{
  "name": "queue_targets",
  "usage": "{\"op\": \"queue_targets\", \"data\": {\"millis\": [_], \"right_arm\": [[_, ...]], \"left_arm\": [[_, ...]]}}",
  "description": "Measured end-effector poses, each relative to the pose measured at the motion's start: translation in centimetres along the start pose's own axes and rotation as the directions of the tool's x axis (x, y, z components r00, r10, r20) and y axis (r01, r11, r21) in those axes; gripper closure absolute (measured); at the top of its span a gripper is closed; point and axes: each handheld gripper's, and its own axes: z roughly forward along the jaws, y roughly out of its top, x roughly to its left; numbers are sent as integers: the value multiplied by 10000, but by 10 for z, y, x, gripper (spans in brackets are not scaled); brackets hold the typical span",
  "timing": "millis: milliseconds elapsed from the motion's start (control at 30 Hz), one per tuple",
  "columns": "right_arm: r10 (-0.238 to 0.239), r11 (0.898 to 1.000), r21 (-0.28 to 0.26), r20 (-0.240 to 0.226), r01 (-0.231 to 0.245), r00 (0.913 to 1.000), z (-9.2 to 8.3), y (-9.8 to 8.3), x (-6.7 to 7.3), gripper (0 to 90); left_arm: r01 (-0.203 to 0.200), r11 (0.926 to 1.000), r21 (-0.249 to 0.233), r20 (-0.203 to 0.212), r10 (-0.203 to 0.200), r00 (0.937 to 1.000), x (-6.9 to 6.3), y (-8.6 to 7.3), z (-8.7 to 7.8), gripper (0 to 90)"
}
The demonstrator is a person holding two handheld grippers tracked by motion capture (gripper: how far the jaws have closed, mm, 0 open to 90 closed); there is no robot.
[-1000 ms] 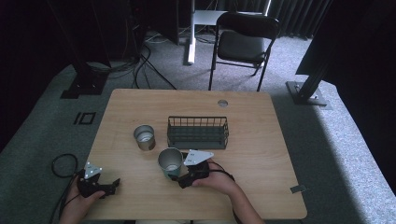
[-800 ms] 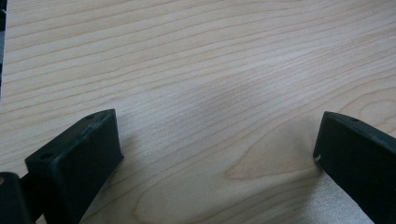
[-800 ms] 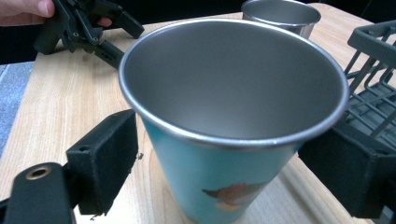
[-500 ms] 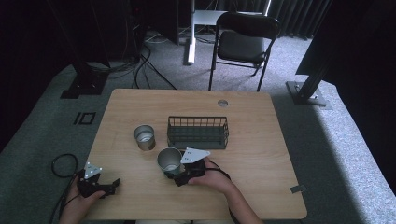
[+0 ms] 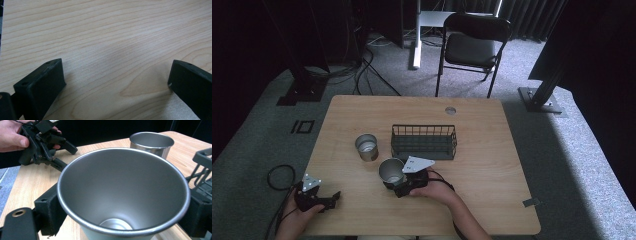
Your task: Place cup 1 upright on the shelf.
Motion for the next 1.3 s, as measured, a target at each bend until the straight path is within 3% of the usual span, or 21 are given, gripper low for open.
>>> {"op": "queue_targets", "data": {"millis": [167, 533, 667, 767, 1300], "right_arm": [[-242, 9997, 48, -8, 242, 9997, 5, 1, 2, 118], [-233, 9996, -126, -6, 233, 9997, 11, 10, 8, 125], [-86, 9993, -373, 87, 90, 9999, 7, 21, 6, 126], [-316, 9986, -408, 150, 322, 9994, 2, 32, 5, 125], [-605, 9933, -965, 355, 636, 9975, -25, 71, -3, 126]], "left_arm": [[1, 10000, -3, -1, -1, 10000, 0, 0, 0, 13], [-2, 10000, 1, -1, 2, 10000, 0, 0, 0, 13], [10, 10000, -9, -2, -10, 10000, 0, 0, 0, 13], [-3, 10000, -3, -3, 3, 10000, 0, 0, 0, 13], [-4, 10000, -1, -1, 4, 10000, 0, 0, 0, 13]]}}
